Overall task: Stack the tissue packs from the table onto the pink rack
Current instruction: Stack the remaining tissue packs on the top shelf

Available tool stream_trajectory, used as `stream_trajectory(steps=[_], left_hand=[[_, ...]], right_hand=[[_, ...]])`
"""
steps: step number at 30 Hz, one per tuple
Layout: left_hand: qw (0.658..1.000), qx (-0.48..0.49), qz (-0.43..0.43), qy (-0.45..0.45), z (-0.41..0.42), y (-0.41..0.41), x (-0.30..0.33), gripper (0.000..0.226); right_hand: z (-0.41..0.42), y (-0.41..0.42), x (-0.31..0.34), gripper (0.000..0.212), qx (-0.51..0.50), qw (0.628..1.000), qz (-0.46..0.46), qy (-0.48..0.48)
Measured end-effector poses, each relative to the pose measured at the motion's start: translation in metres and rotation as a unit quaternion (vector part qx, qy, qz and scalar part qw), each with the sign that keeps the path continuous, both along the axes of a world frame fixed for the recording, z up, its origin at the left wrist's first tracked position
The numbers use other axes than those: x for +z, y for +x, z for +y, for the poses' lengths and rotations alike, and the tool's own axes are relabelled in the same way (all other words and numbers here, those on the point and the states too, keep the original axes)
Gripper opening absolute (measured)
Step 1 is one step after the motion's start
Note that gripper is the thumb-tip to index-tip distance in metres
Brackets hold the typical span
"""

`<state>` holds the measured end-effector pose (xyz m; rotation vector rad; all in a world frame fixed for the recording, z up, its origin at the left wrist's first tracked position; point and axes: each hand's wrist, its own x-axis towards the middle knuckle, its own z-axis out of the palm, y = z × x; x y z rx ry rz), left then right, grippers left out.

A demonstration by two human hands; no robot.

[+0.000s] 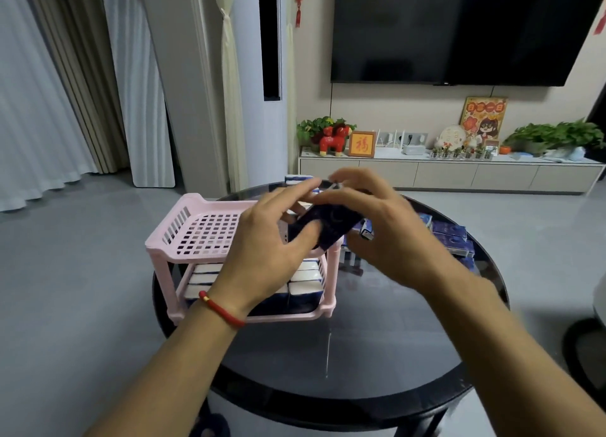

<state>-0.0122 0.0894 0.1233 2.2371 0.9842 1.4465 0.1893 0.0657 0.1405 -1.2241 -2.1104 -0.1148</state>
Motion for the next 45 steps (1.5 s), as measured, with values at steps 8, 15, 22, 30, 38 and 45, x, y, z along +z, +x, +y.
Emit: stream_trajectory(steps=[8, 15, 22, 30, 38, 45], left_hand=[[0.999, 0.020, -0.003, -0.026, 0.012, -0.018, -0.008, 0.079], [0.996, 0.079, -0.007, 0.031, 0.018, -0.007, -0.030, 0.065], [0.996, 0.080, 0.013, 0.023, 0.025, -0.008, -0.040, 0.068], [0.996, 0.058, 0.033, -0.058, 0.025, -0.018, -0.027, 0.049], [0.978, -0.026, -0.015, -0.206, 0.031, -0.021, -0.007, 0.083], [0.905, -0.123, -0.183, -0.363, 0.045, 0.015, 0.019, 0.067]], right_hand=[[0.016, -0.021, 0.005, 0.069, 0.030, 0.999, -0.002, 0.022], [0.023, -0.016, -0.017, 0.051, 0.008, 0.998, 0.054, -0.007], [0.029, -0.019, -0.041, 0.051, 0.003, 0.994, 0.112, -0.001], [0.030, -0.025, -0.037, 0.047, -0.018, 0.991, 0.123, -0.044], [0.046, -0.029, -0.019, 0.059, 0.001, 0.970, 0.205, -0.131], [0.086, -0.038, -0.018, 0.086, 0.026, 0.879, 0.384, -0.282]])
